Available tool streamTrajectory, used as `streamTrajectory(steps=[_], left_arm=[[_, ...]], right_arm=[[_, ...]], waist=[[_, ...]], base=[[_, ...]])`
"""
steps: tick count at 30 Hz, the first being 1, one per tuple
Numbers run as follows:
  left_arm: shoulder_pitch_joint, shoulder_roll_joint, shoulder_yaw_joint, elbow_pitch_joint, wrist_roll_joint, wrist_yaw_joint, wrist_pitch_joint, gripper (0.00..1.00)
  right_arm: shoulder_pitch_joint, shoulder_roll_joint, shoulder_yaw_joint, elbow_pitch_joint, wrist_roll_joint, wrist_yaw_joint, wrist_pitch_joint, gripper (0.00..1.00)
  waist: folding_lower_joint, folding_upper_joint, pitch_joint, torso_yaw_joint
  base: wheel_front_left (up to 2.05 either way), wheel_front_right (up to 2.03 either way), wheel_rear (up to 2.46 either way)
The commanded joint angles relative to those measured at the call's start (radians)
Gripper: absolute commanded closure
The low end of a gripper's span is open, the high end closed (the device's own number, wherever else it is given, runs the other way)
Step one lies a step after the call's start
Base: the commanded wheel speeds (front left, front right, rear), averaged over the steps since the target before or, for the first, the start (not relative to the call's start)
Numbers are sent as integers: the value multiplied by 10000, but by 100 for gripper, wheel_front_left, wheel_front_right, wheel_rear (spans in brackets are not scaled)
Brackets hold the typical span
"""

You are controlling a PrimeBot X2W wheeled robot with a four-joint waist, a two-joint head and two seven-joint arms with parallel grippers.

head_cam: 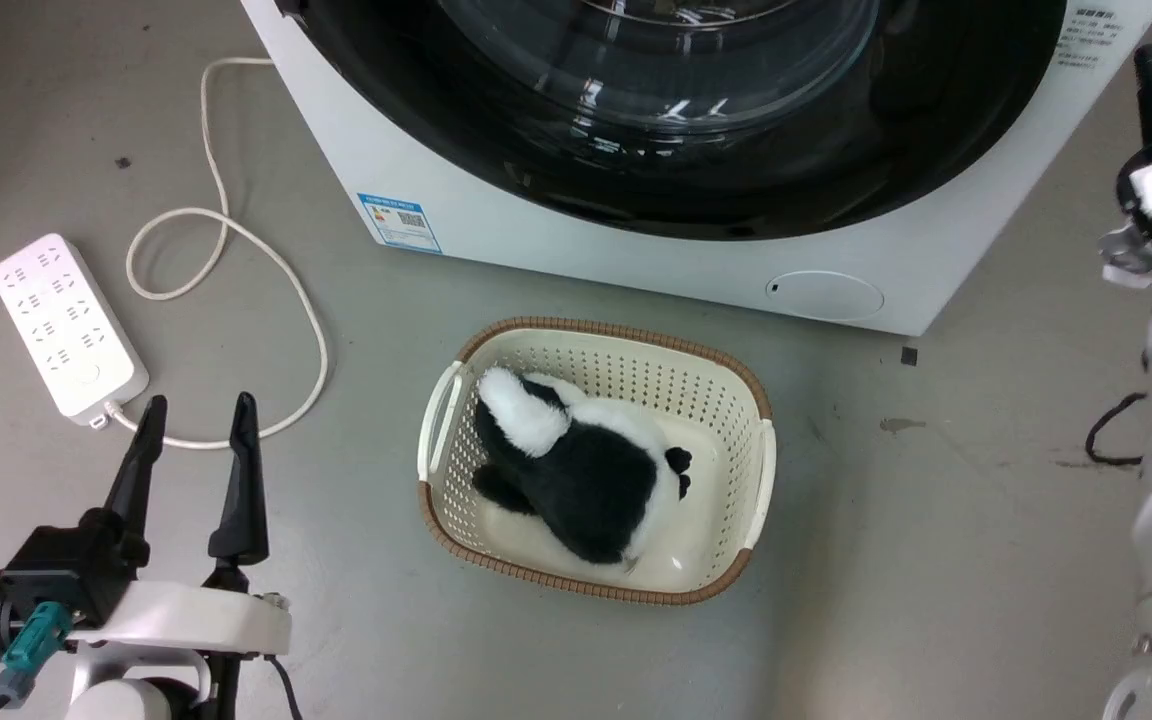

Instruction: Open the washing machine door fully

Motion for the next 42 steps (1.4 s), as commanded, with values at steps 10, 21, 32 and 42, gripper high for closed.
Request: streamTrajectory(steps=[10,21,32,42], left_arm=[[-155,277,-6,21,-341,-123,-298,0],[-288,418,-5,164,-582,-236,-528,0],[-247,419,-103,249,-497,-253,-563,0],[195,44,-103,256,-80,-253,-563,0]], right_arm=[[-2199,198,-1834,1480,-584,-4,2273,100],[-3683,244,-4323,1794,-2084,-5,3845,100],[-3043,249,-4351,1991,-2104,-6,5230,100],[-1075,250,-3408,1798,-1010,-6,5786,100]], waist=[[1,0,559,249],[1,0,925,665],[1,0,635,573],[1,0,-524,339]], base=[[0,0,0],[0,0,0],[0,0,0],[0,0,0]])
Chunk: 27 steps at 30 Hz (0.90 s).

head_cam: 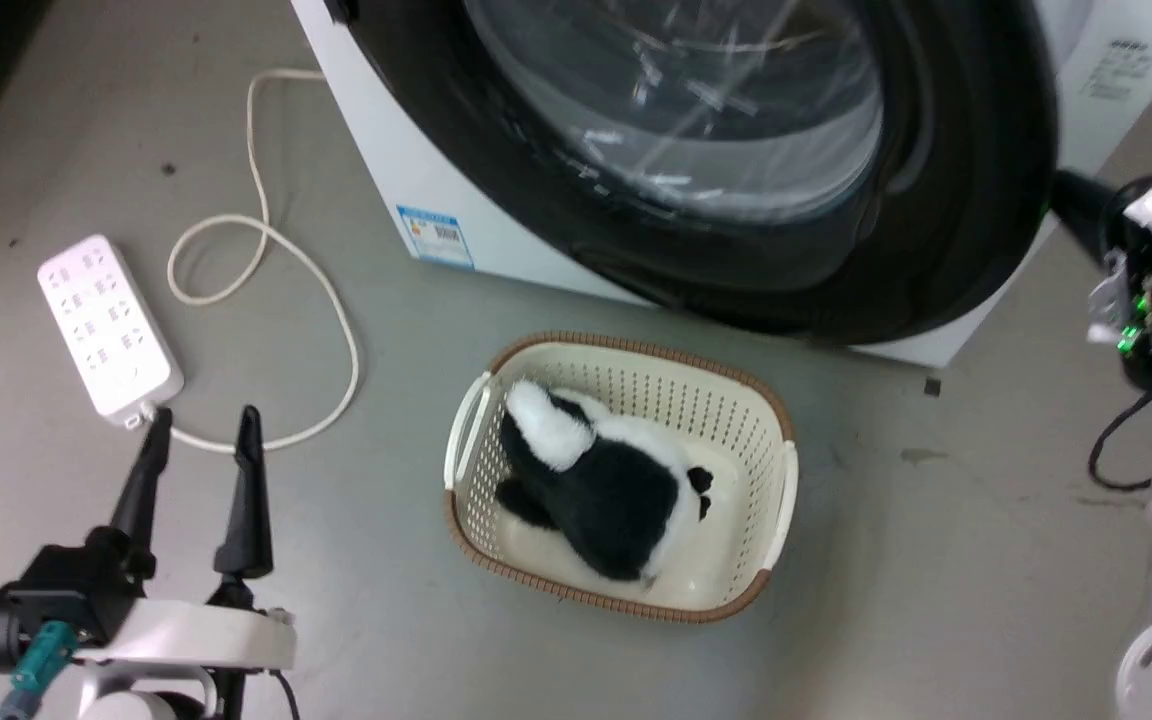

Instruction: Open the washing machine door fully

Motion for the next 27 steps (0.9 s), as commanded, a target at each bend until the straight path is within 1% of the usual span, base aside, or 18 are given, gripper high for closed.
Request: streamTrajectory(steps=[1,7,12,19,22,27], left_arm=[[132,-79,-25,10,82,-44,-55,0],[472,-316,-59,45,407,-44,-55,0],[631,-466,-70,51,585,-44,-55,0],[710,-561,-104,28,701,-44,-55,0],[768,-587,-105,50,750,-44,-55,0],[898,-658,-82,109,871,-44,-55,0]], right_arm=[[287,85,169,-30,261,12,94,100],[1390,85,1424,-349,1920,12,476,100],[2246,85,2704,-721,3512,12,457,100],[3370,85,4673,-1081,5113,12,98,100],[3815,85,5361,-1301,5720,12,-53,100],[4580,85,6515,-1765,6603,12,12,100]], waist=[[1,0,-343,-120],[1,0,-971,-305],[1,0,-1239,-389],[1,0,-1418,-364],[1,0,-1553,-325],[1,0,-1819,-316]], base=[[0,0,0],[0,0,0],[0,0,0],[0,0,0],[0,0,0],[0,0,0]])
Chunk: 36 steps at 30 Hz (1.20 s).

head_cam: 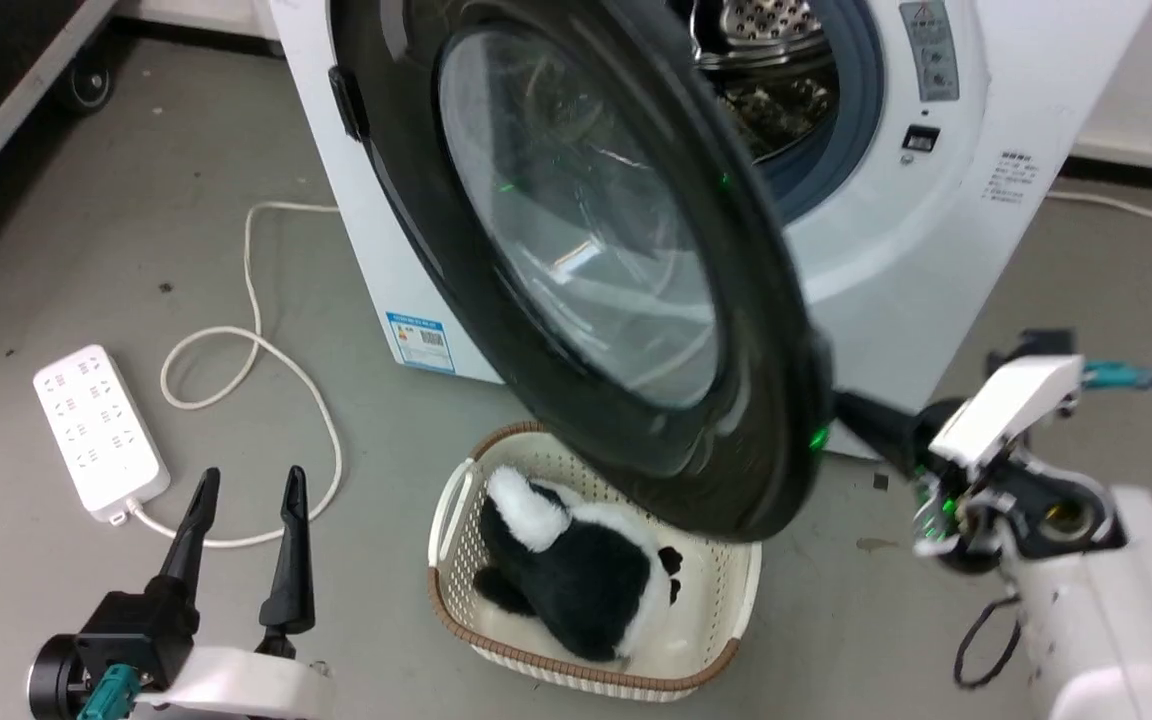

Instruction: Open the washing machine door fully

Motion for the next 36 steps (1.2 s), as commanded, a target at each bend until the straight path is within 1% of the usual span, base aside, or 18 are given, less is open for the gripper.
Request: streamTrajectory(steps=[1,4,7,13,14,15,18,21,22,23,24,25,26,27,28,31,33,36], left_arm=[[164,-22,27,39,106,-44,-55,0],[278,-83,2,64,201,-44,-55,0],[447,-154,-185,139,263,-44,-55,0],[587,-191,-528,320,238,-44,-55,0],[587,-191,-528,320,238,-44,-55,0],[594,-166,-631,342,212,-44,-55,0],[583,-104,-783,366,143,-44,-55,0],[569,-75,-806,360,101,-44,-55,0],[572,-54,-785,344,60,-44,-55,0],[582,-41,-759,334,39,-44,-55,0],[582,-41,-759,334,39,-44,-55,0],[589,-27,-730,323,17,-44,-55,0],[589,-10,-709,312,-9,-44,-55,0],[582,21,-668,271,-76,-44,-55,0],[582,21,-668,271,-76,-44,-55,0],[562,43,-495,221,-169,-44,-55,0],[552,52,-330,197,-211,-44,-55,0],[545,54,-106,154,-225,-44,-55,0]], right_arm=[[372,54,312,-174,246,12,87,100],[850,55,1058,-591,772,12,188,100],[1468,55,2086,-1207,1467,12,207,100],[2144,55,3697,-1940,2301,12,-236,100],[2144,55,3697,-1940,2301,12,-236,100],[2213,55,4154,-2017,2497,12,-489,100],[2170,55,4628,-1979,2671,12,-862,100],[2097,55,4797,-1914,2792,12,-1051,100],[1995,55,4808,-1829,2689,12,-1393,100],[1937,55,4757,-1806,2507,12,-1634,61],[1937,55,4757,-1806,2507,12,-1634,61],[1894,38,4705,-1812,2296,12,-1854,0],[1868,-24,4638,-1867,2018,12,-2117,0],[1887,-243,4488,-2124,1303,12,-2771,0],[1887,-243,4488,-2124,1303,12,-2771,0],[2062,-708,4282,-2820,-354,12,-4257,0],[2230,-1179,4294,-3347,-2018,12,-5427,0],[2668,-1744,3997,-3936,-4974,12,-7404,0]], waist=[[1,0,-128,0],[1,0,-322,0],[1,0,-540,31],[1,0,-662,116],[1,0,-662,116],[1,0,-650,146],[1,0,-616,200],[1,0,-601,224],[1,0,-598,207],[1,0,-605,174],[1,0,-605,174],[1,0,-615,126],[1,0,-628,68],[1,0,-661,-86],[1,0,-661,-86],[1,0,-748,-407],[1,0,-790,-659],[1,0,-877,-1000]], base=[[0,0,0],[0,0,0],[0,0,0],[0,0,0],[0,0,0],[0,0,0],[0,0,0],[0,0,0],[0,0,0],[0,0,0],[0,0,0],[0,0,0],[0,0,0],[0,0,0],[0,0,0],[0,0,0],[0,0,0],[0,0,0]])
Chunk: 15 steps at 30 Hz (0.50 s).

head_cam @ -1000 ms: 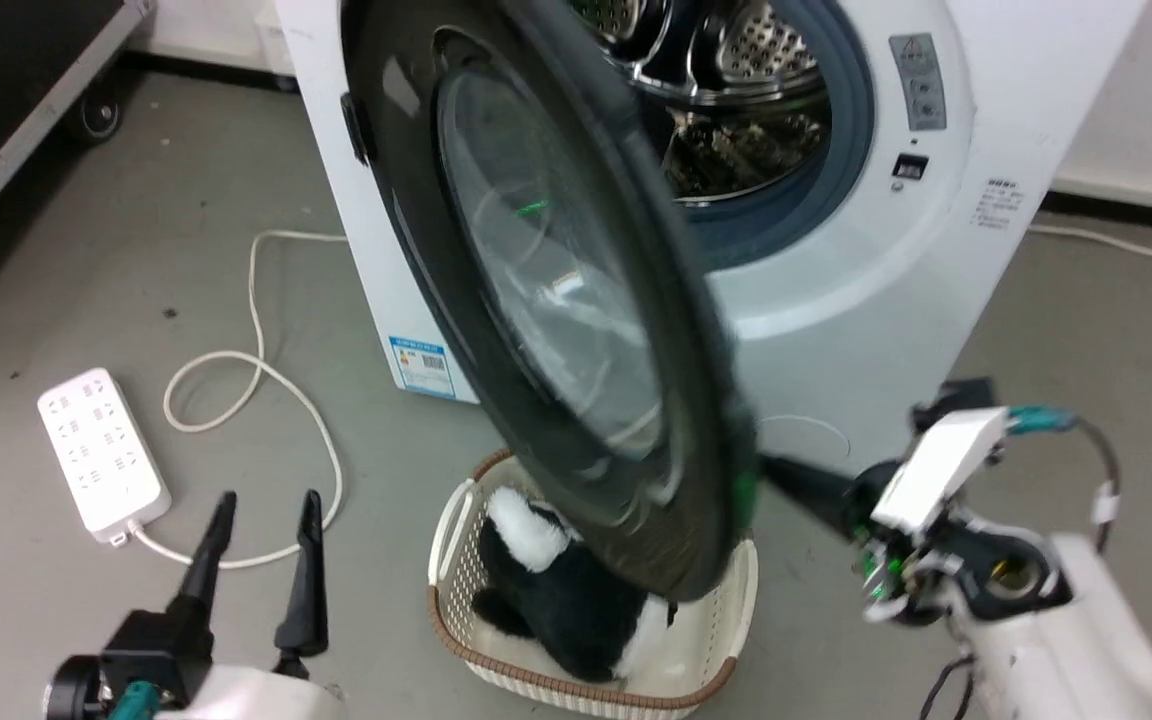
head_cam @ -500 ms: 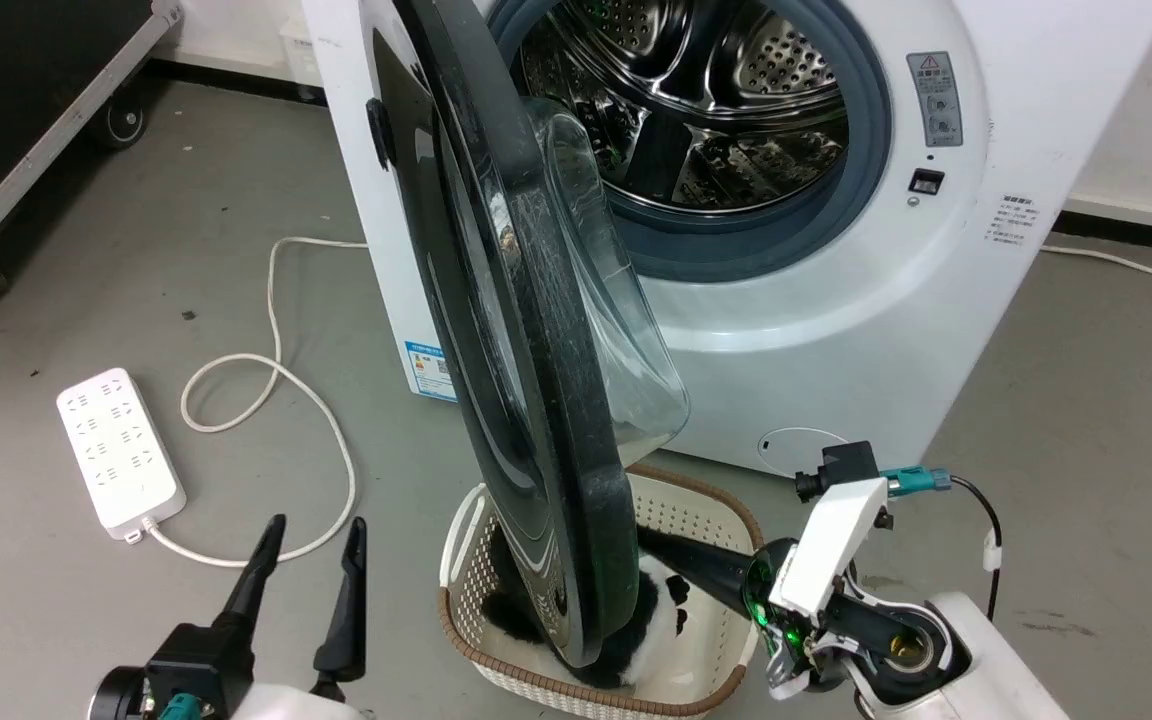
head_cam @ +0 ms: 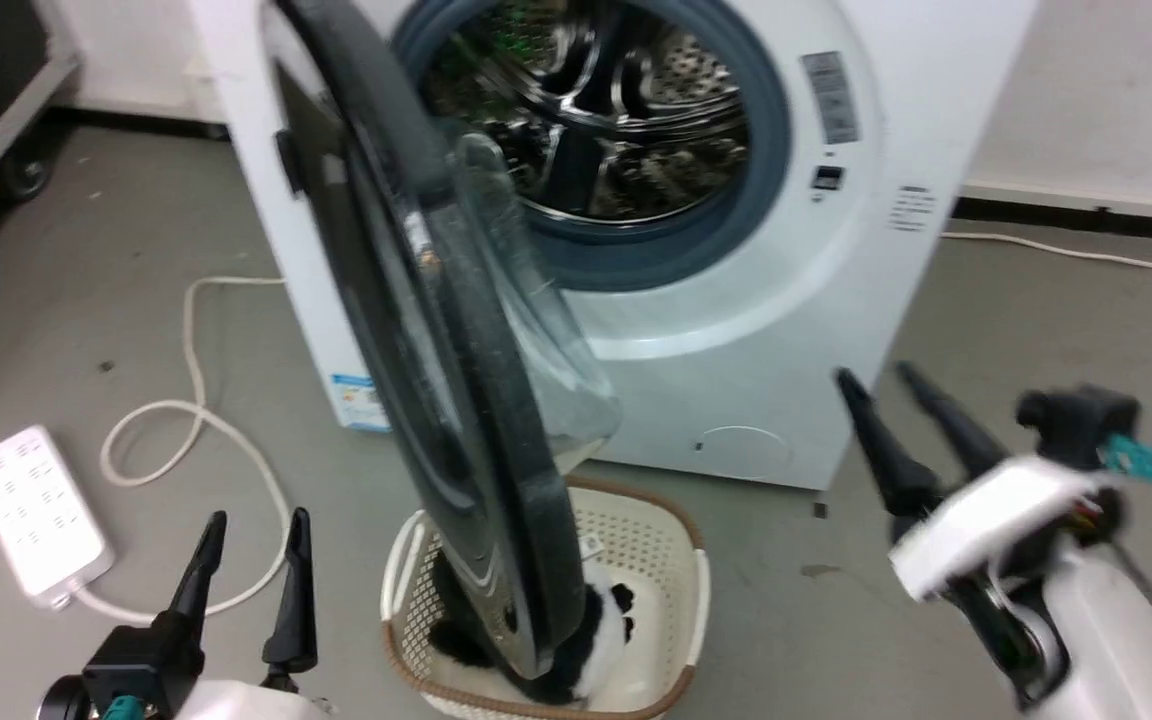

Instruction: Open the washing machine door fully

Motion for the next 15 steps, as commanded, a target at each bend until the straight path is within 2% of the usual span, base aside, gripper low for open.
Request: streamTrajectory(steps=[1,5,8,9,13,15], left_arm=[[26,42,41,-51,-37,-44,-55,0],[76,125,43,-39,-97,-44,-55,0],[163,252,-43,-44,-153,-44,-55,0],[251,417,-142,20,-260,-44,-55,0],[420,595,-344,124,-303,-44,-55,0],[514,673,-476,199,-330,-44,-55,0]], right_arm=[[385,-67,-69,-120,-570,10,-286,0],[1517,258,-1198,-850,-3583,10,-1402,0],[2463,953,-2166,-1691,-5383,10,-1748,0],[3428,1558,-2923,-2484,-6626,10,-1947,0],[4557,1825,-3542,-3081,-7260,10,-2151,0],[4956,1834,-3682,-3083,-6708,10,-2216,0]], waist=[[-1,0,-107,-254],[-1,0,-138,-562],[-1,0,-110,-734],[-1,0,-76,-866],[-1,0,-74,-991],[-1,0,-81,-1028]], base=[[0,0,0],[0,0,0],[0,0,0],[0,0,0],[0,0,0],[0,0,0]])
